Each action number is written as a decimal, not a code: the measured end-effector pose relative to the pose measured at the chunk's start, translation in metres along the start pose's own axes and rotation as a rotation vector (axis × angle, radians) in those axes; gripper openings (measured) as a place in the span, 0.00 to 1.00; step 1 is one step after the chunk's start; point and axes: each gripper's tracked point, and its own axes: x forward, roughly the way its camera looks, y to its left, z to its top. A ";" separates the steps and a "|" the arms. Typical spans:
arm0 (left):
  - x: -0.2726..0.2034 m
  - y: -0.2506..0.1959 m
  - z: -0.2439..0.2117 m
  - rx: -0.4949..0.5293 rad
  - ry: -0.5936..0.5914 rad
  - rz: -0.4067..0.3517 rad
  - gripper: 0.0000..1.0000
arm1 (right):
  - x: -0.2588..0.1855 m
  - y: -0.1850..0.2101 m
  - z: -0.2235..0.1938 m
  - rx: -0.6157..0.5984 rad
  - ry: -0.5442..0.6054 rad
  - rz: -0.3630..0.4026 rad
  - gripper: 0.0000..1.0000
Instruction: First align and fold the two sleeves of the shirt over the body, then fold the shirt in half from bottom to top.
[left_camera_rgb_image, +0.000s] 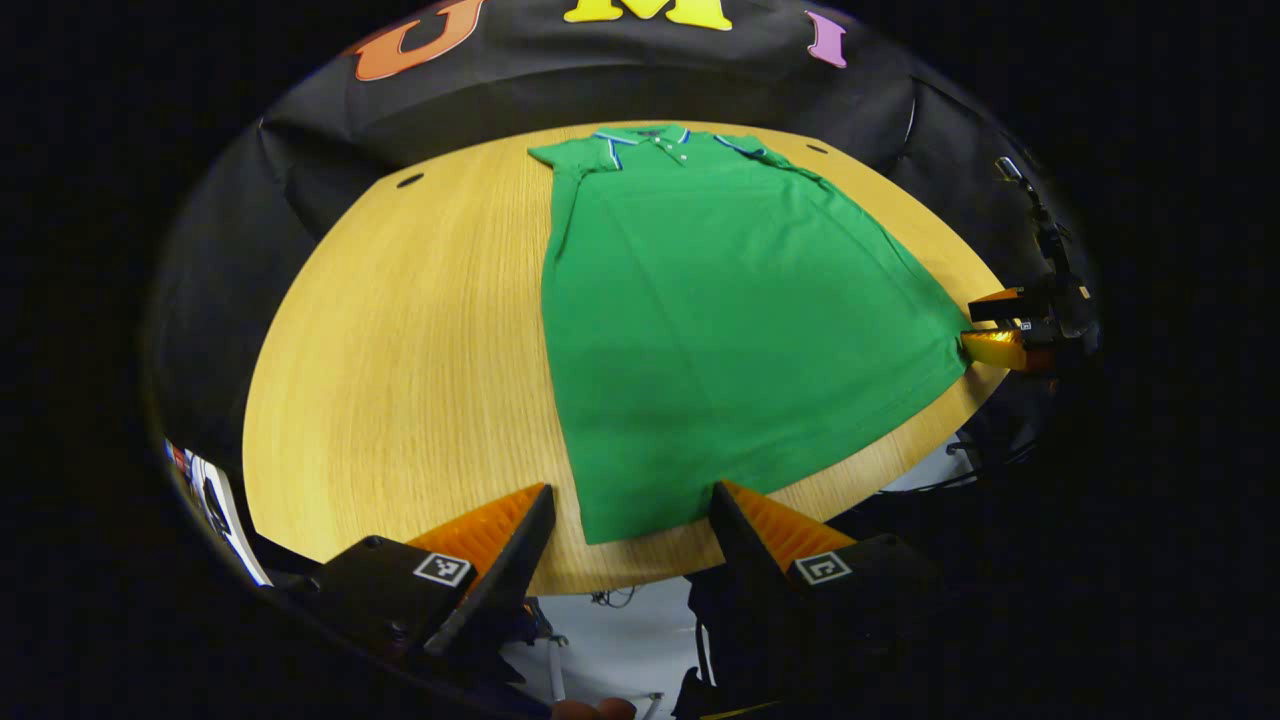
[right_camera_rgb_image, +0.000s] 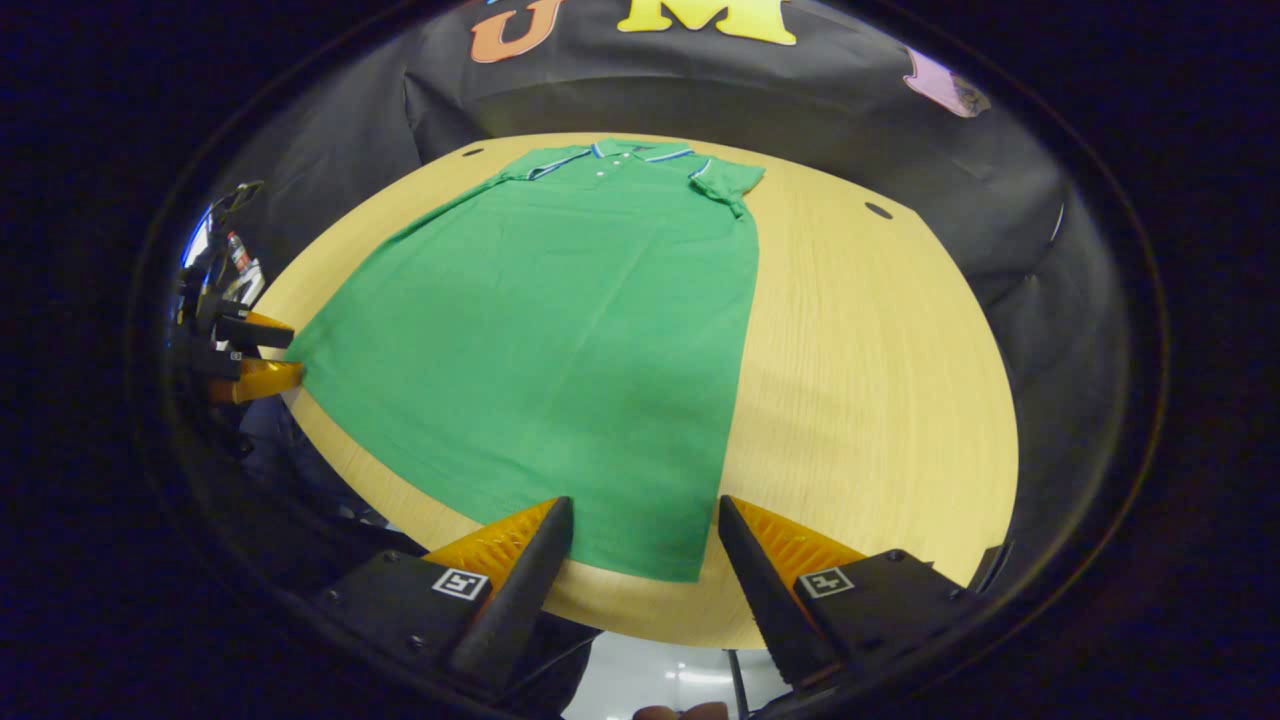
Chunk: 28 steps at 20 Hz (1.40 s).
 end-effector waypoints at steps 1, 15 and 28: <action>-0.002 -0.003 0.002 0.002 -0.016 0.001 1.00 | 0.001 0.001 -0.001 0.003 0.004 0.017 0.96; -0.001 -0.015 0.018 -0.064 -0.012 -0.067 0.04 | -0.004 0.021 0.015 0.009 0.038 0.136 0.07; -0.022 -0.010 0.117 0.011 -0.215 -0.110 0.04 | -0.041 -0.005 0.115 0.161 -0.118 0.164 0.07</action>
